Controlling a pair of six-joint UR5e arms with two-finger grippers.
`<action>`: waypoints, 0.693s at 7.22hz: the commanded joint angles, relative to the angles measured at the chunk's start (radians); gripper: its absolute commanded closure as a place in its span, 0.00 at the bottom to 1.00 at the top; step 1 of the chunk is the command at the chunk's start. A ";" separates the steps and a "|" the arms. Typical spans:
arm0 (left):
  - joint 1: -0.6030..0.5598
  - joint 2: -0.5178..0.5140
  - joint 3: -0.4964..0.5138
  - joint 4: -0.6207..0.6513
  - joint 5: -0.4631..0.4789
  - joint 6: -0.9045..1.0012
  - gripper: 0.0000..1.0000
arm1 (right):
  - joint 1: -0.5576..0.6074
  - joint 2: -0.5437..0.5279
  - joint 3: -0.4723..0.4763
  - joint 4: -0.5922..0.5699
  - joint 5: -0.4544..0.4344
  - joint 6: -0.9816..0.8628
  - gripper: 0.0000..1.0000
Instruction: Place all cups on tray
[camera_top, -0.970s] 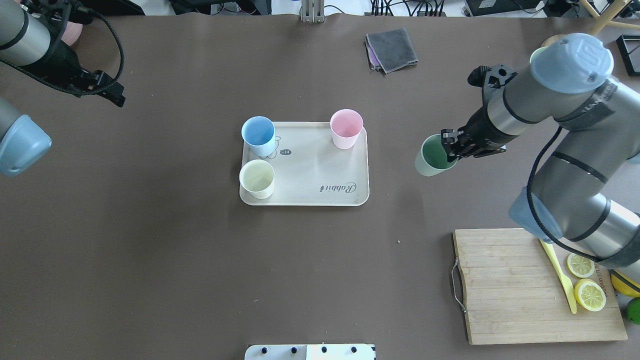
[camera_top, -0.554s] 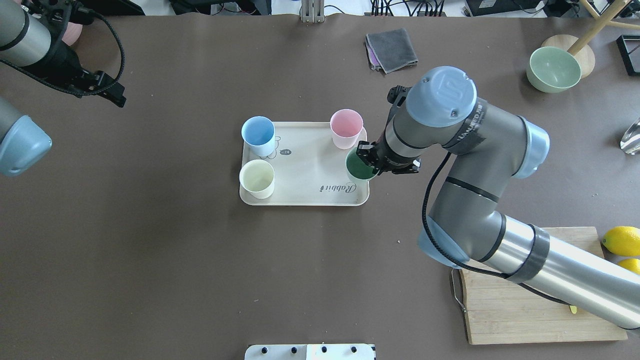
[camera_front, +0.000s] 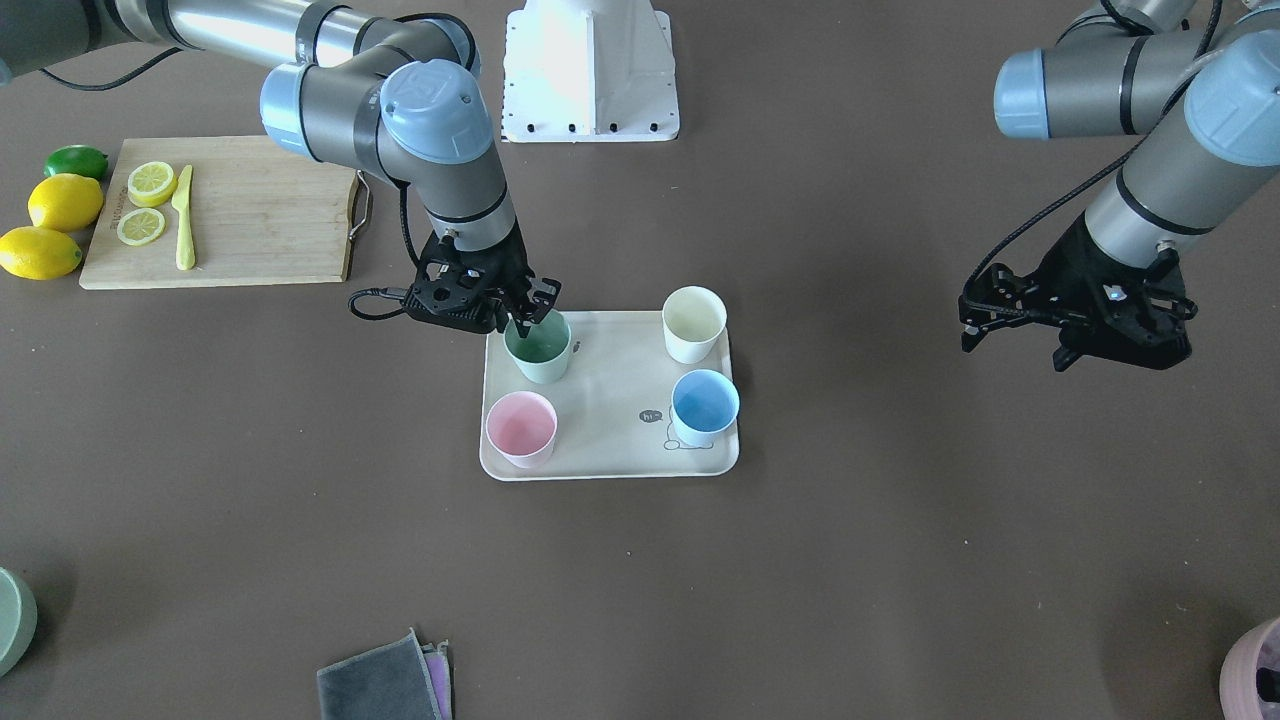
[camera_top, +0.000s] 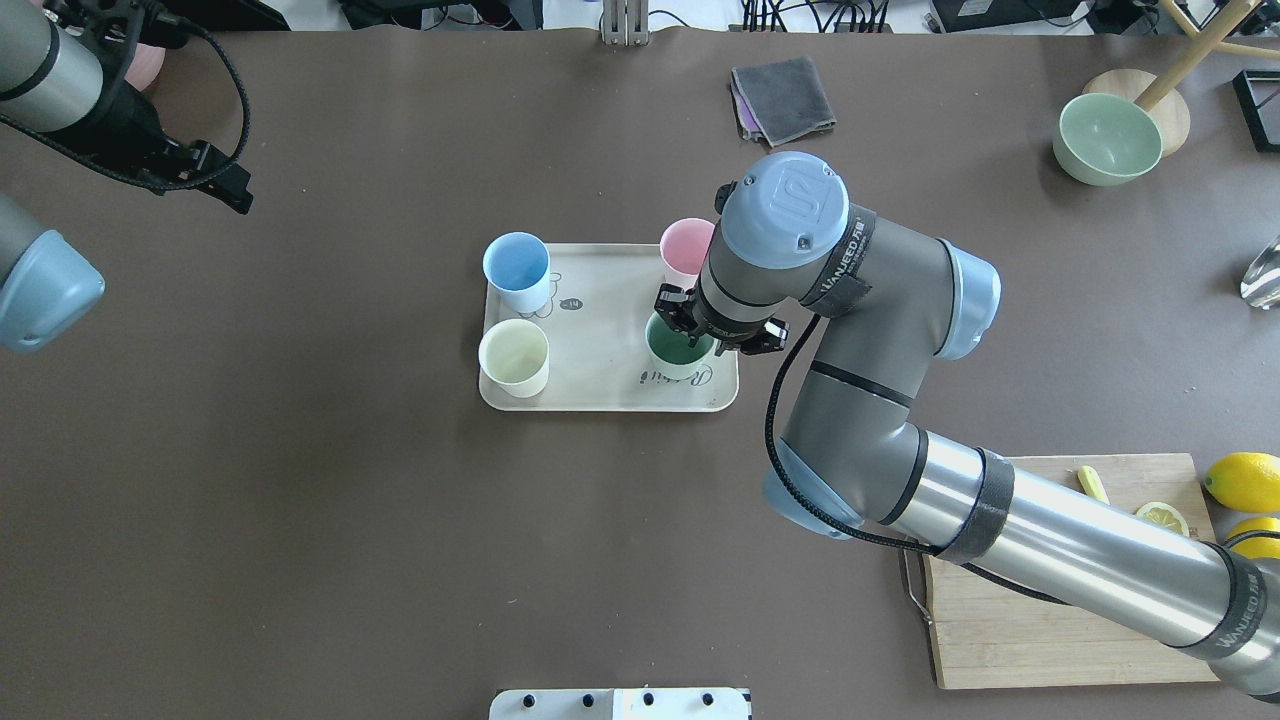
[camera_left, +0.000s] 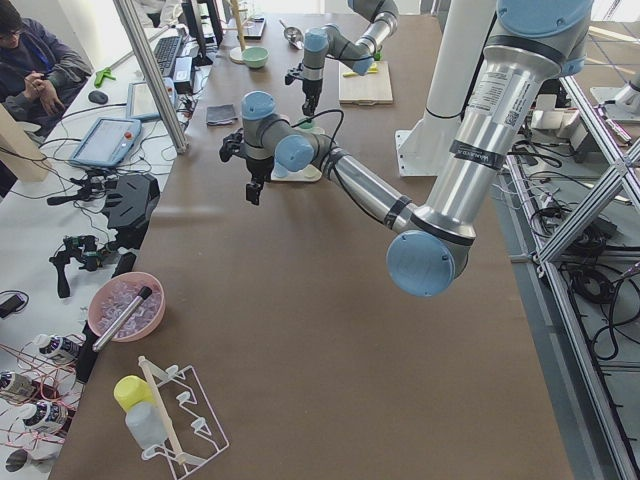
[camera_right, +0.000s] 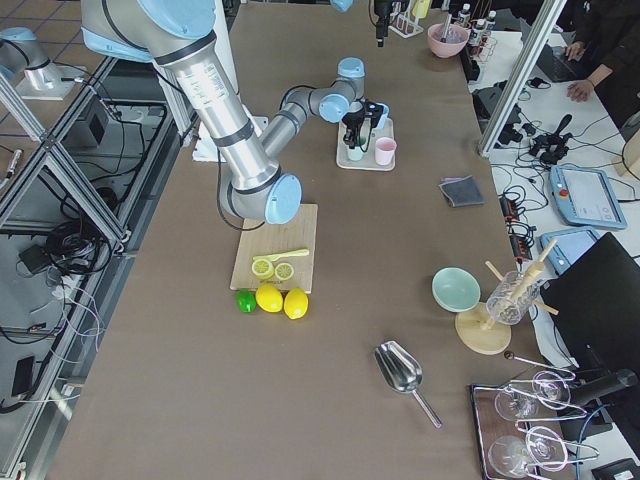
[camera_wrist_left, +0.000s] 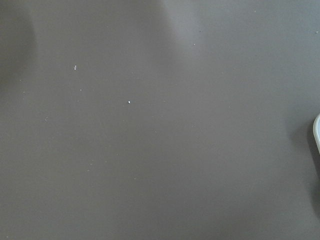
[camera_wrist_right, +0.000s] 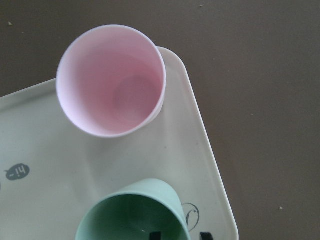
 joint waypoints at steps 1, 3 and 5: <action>-0.001 0.000 0.001 0.005 -0.002 0.005 0.02 | 0.044 -0.002 0.016 -0.007 0.027 -0.027 0.00; -0.037 0.021 -0.008 0.014 -0.005 0.038 0.02 | 0.209 -0.055 0.147 -0.178 0.174 -0.242 0.00; -0.180 0.140 -0.010 0.017 -0.023 0.326 0.02 | 0.449 -0.249 0.252 -0.246 0.261 -0.665 0.00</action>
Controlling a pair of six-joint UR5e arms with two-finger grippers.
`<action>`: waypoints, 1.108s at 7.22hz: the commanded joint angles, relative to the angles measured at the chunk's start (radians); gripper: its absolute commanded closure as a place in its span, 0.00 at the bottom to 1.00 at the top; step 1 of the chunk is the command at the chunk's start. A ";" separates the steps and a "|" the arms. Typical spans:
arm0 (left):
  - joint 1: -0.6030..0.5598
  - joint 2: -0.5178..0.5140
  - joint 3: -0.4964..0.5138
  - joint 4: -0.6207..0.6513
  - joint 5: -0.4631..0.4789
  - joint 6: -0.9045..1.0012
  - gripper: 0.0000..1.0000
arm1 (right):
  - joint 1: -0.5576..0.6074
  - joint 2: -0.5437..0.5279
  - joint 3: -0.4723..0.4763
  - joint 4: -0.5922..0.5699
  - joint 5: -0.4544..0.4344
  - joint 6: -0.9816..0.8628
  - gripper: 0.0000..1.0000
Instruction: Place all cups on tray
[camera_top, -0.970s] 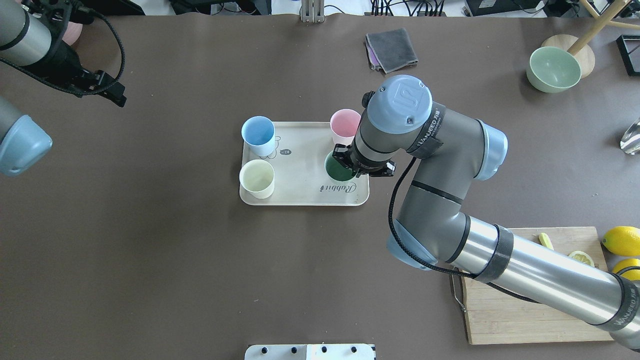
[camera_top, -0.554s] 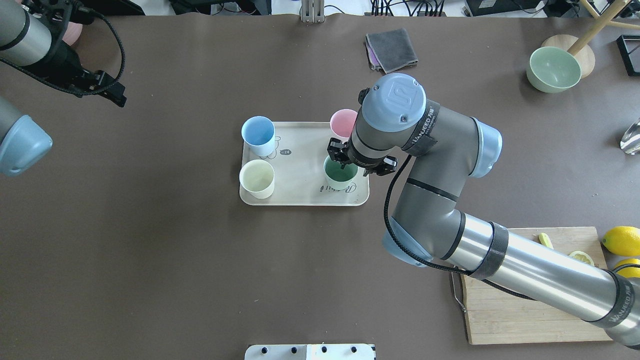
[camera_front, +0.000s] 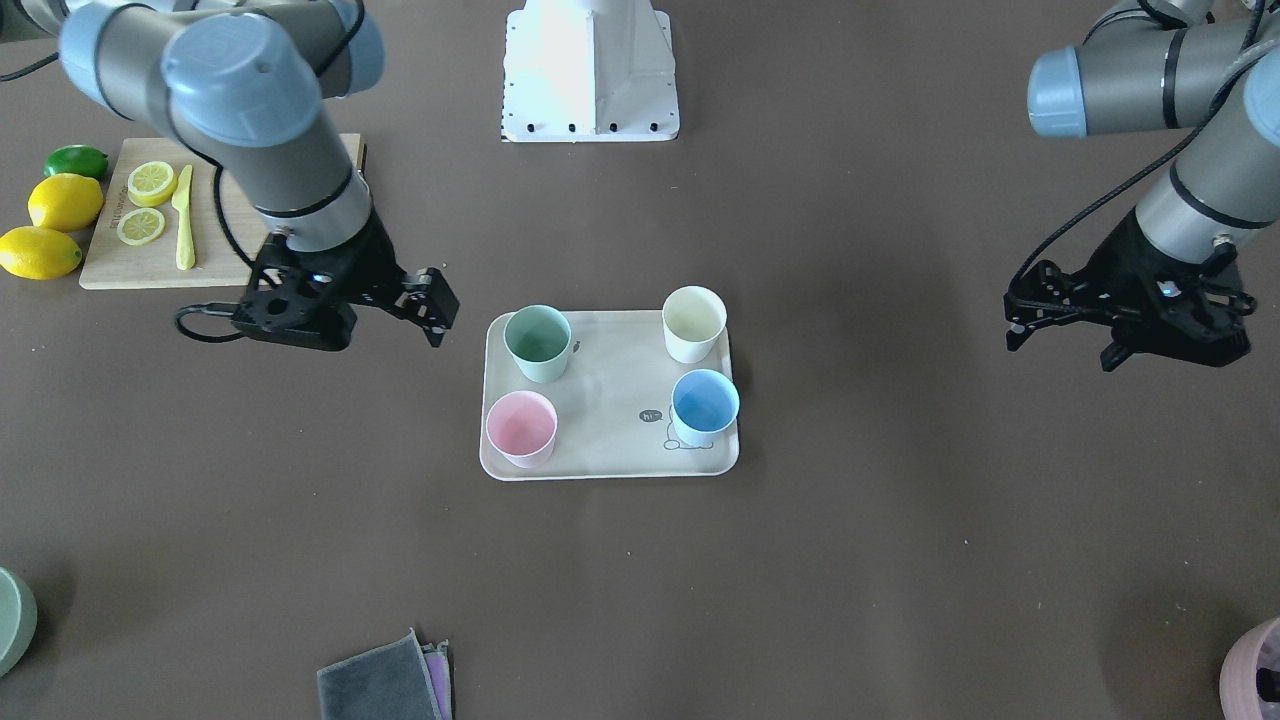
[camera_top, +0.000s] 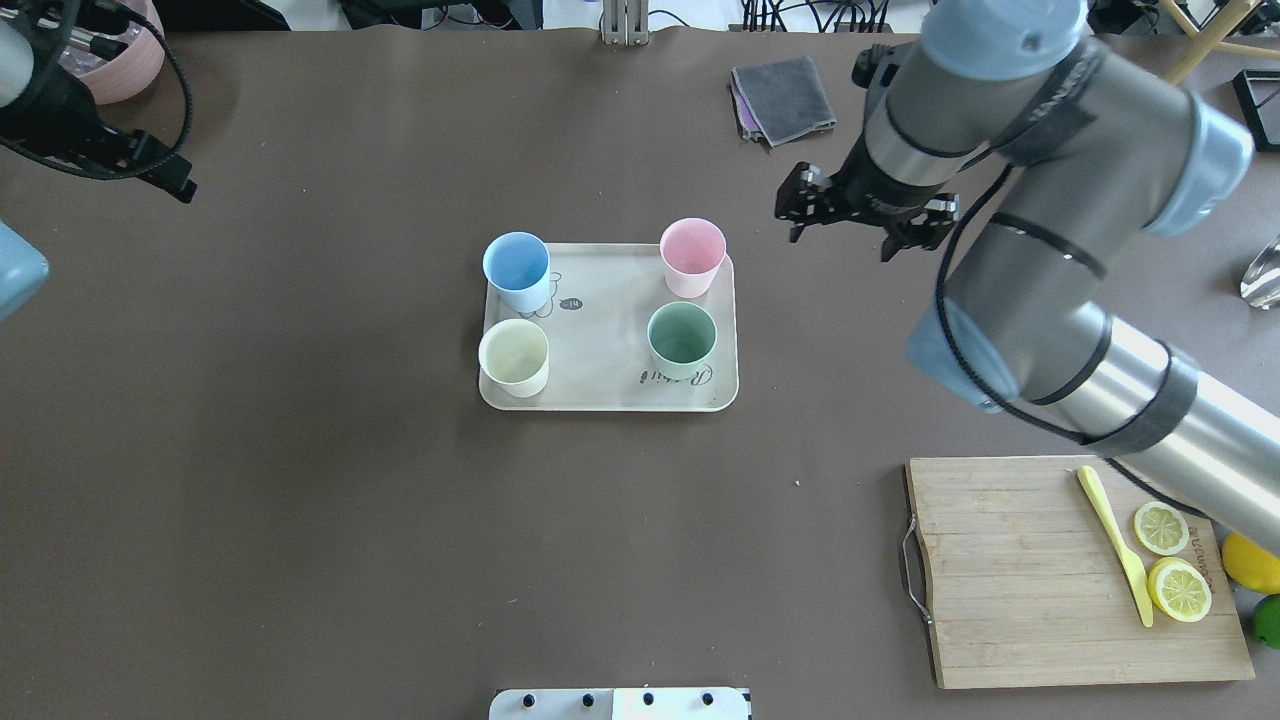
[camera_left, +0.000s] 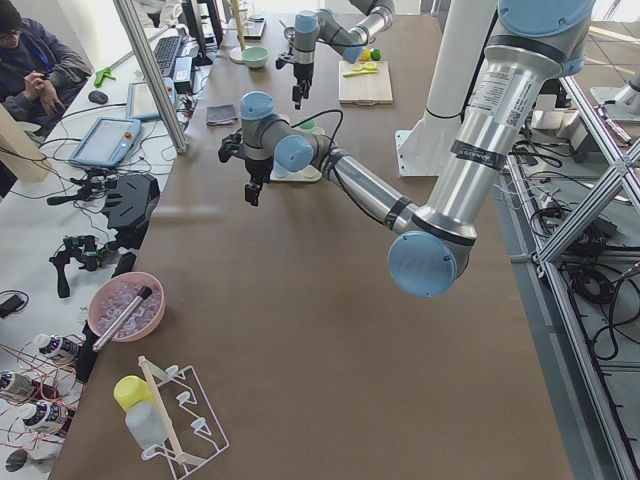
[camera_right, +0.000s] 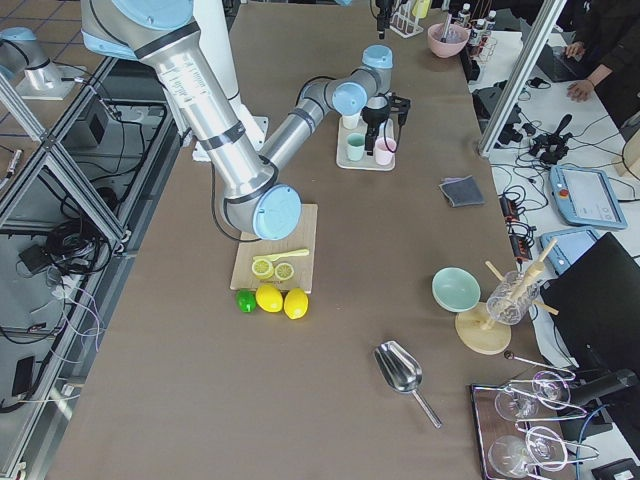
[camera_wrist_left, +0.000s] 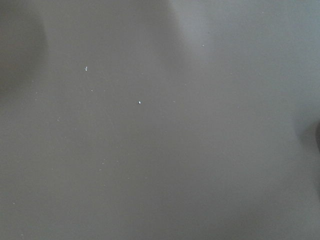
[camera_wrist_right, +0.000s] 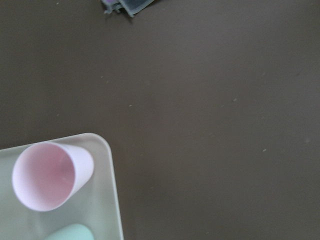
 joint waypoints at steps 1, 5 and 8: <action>-0.172 0.142 -0.001 0.002 -0.046 0.291 0.02 | 0.274 -0.272 0.086 -0.036 0.104 -0.533 0.00; -0.338 0.375 0.006 0.002 -0.088 0.562 0.02 | 0.672 -0.665 0.048 -0.038 0.175 -1.255 0.00; -0.393 0.428 0.035 -0.009 -0.094 0.553 0.02 | 0.693 -0.723 -0.058 -0.029 0.169 -1.243 0.00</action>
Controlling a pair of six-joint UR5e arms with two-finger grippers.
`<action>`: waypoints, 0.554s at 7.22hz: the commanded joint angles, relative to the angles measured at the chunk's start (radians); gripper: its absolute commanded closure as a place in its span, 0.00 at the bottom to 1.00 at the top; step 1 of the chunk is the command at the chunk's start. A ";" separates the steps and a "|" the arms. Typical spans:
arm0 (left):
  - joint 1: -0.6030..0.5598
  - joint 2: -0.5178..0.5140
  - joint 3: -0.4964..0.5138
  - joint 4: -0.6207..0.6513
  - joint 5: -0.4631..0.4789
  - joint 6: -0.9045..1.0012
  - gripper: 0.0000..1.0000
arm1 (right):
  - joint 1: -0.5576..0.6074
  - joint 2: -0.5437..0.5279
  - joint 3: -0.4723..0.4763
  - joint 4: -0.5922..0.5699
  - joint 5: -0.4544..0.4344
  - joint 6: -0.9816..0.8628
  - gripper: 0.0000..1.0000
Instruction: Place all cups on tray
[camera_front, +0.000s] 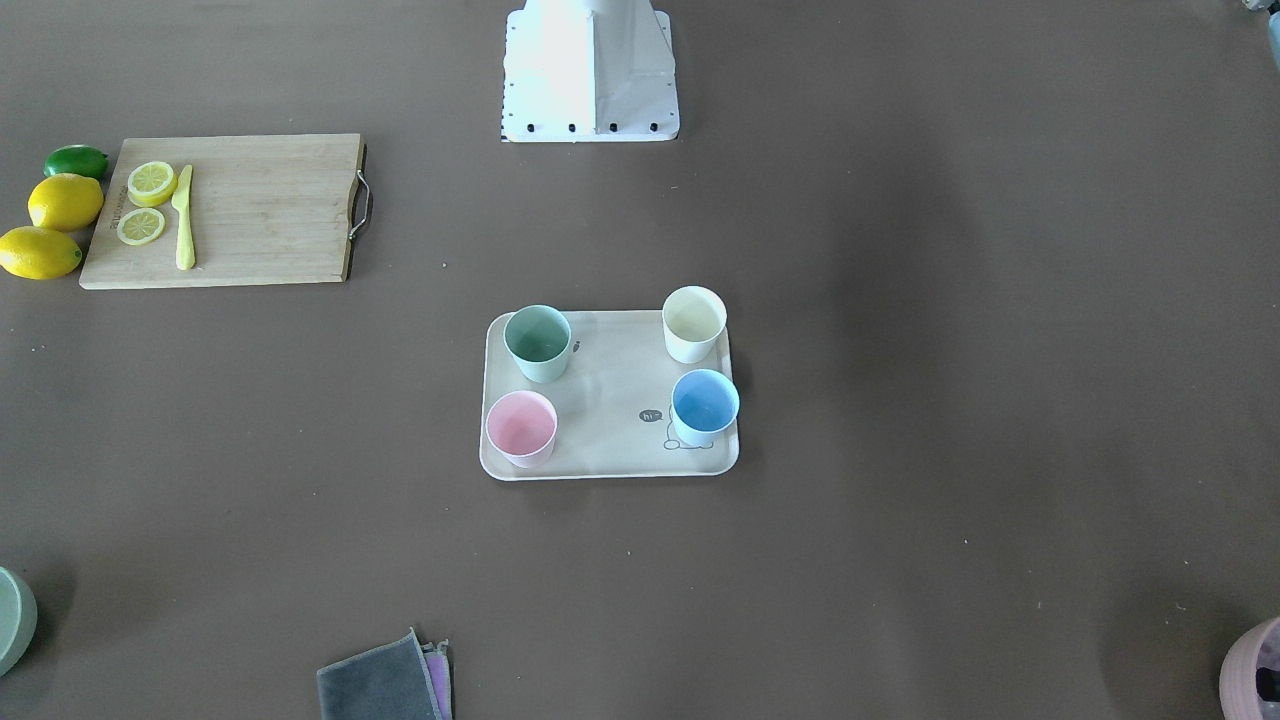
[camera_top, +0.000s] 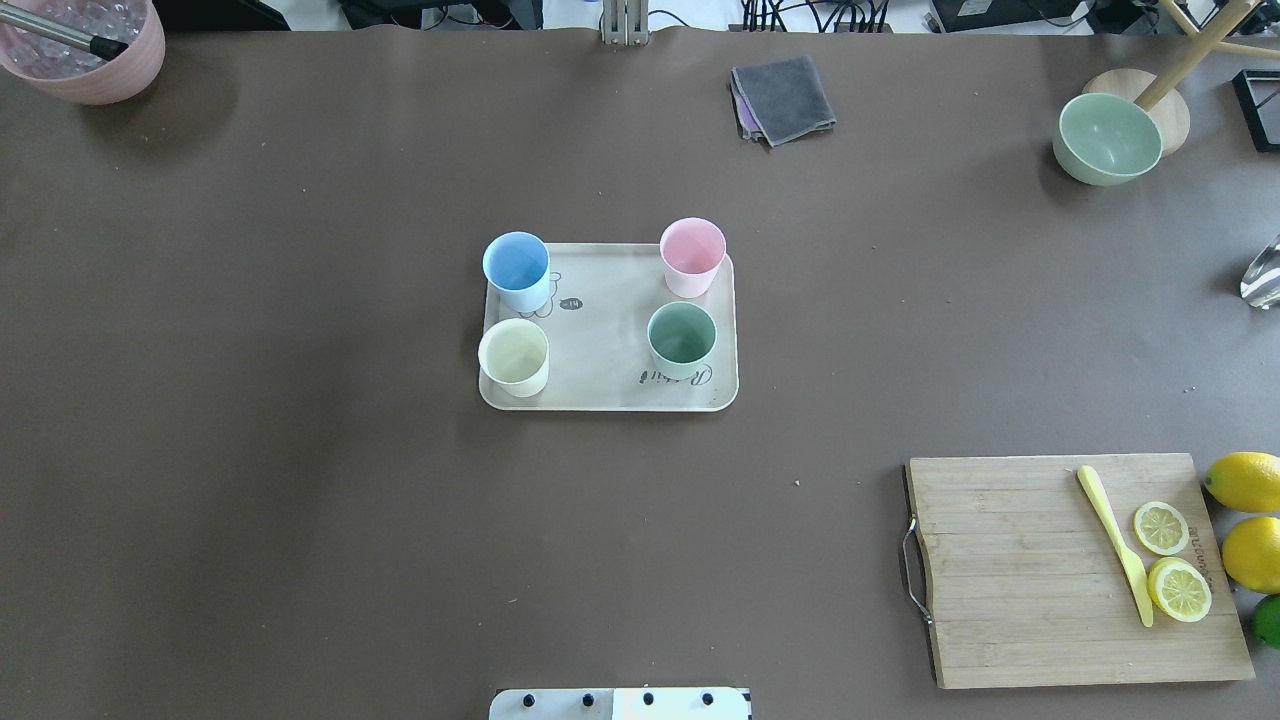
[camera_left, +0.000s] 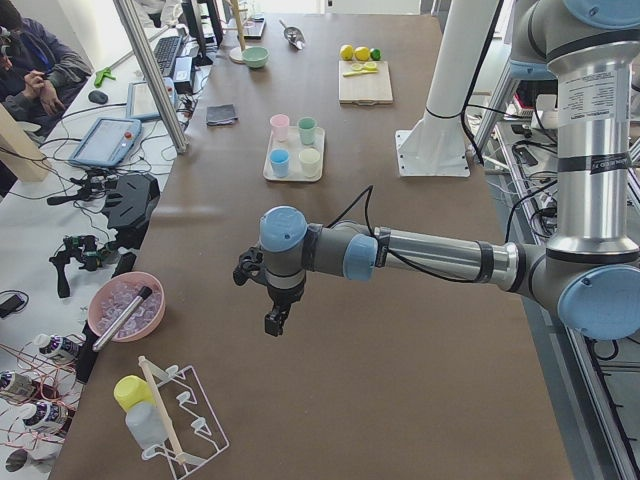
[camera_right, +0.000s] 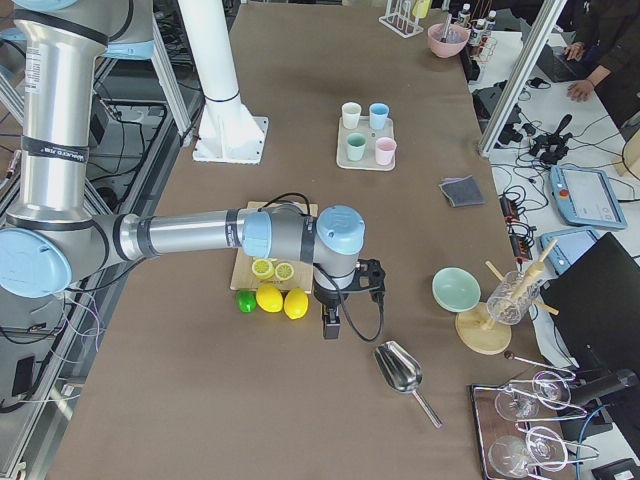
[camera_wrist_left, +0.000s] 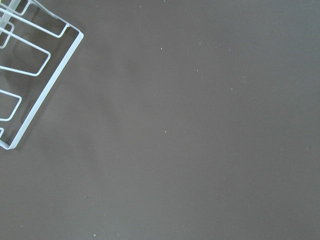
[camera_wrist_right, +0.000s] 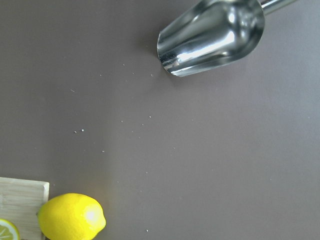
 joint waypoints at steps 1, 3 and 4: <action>-0.047 0.020 0.009 0.004 -0.037 -0.002 0.02 | 0.009 -0.003 -0.075 0.019 0.000 -0.005 0.00; -0.055 0.069 -0.021 -0.008 0.003 -0.001 0.02 | 0.009 -0.003 -0.078 0.065 0.002 -0.005 0.00; -0.057 0.066 -0.018 -0.008 0.003 -0.001 0.02 | 0.009 -0.008 -0.078 0.066 0.003 -0.005 0.00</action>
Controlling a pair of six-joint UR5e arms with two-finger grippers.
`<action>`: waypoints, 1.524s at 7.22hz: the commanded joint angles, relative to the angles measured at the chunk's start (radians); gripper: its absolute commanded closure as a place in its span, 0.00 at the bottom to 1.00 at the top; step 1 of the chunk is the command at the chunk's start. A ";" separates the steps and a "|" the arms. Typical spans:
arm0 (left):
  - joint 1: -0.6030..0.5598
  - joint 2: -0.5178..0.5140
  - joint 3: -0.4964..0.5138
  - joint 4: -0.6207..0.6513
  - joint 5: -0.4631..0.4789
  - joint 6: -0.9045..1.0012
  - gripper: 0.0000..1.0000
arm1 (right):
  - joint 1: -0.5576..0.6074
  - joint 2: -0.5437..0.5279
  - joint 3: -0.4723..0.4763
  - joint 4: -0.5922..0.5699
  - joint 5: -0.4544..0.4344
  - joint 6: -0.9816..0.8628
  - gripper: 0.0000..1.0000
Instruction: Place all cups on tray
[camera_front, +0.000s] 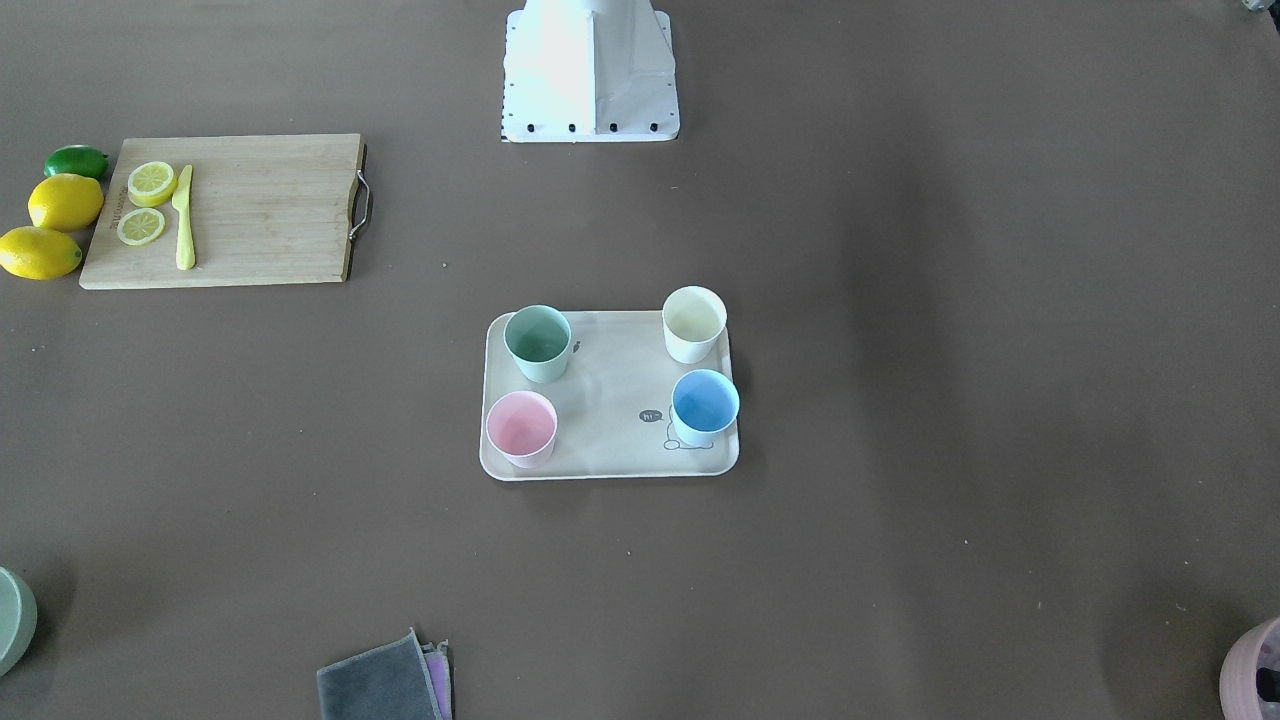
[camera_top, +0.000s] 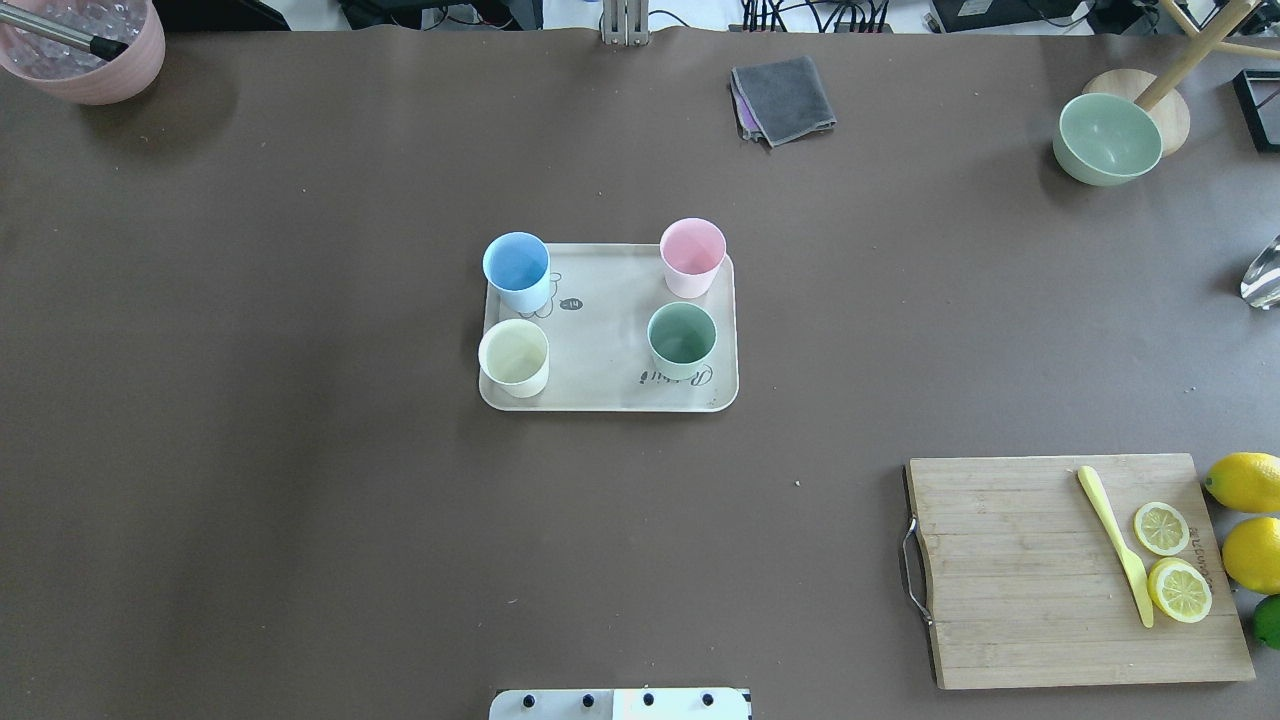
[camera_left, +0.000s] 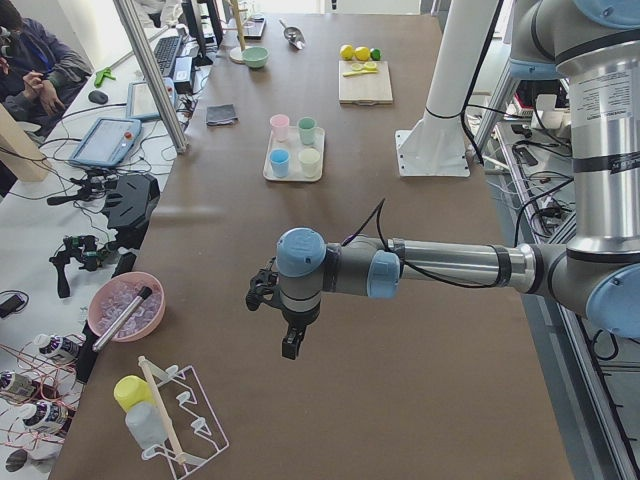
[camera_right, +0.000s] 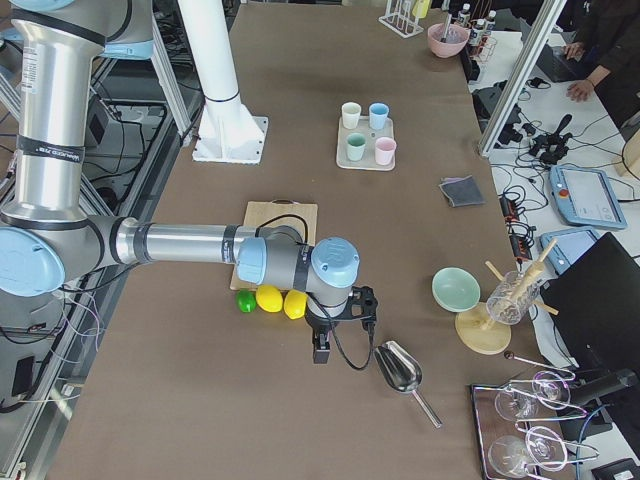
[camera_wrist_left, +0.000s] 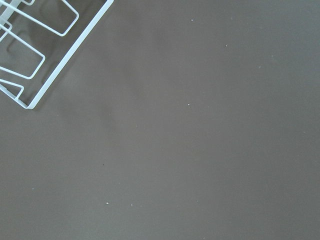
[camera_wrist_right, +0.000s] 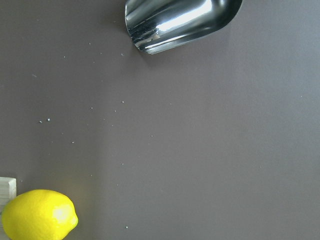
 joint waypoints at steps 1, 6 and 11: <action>-0.005 0.008 -0.012 -0.002 0.004 0.000 0.02 | 0.000 -0.003 -0.002 0.008 0.001 0.000 0.00; -0.007 0.014 -0.019 -0.001 -0.003 -0.001 0.02 | 0.000 -0.008 0.002 0.009 0.003 0.000 0.00; -0.007 0.026 -0.019 -0.002 -0.005 0.000 0.02 | 0.000 -0.009 0.001 0.009 0.020 0.000 0.00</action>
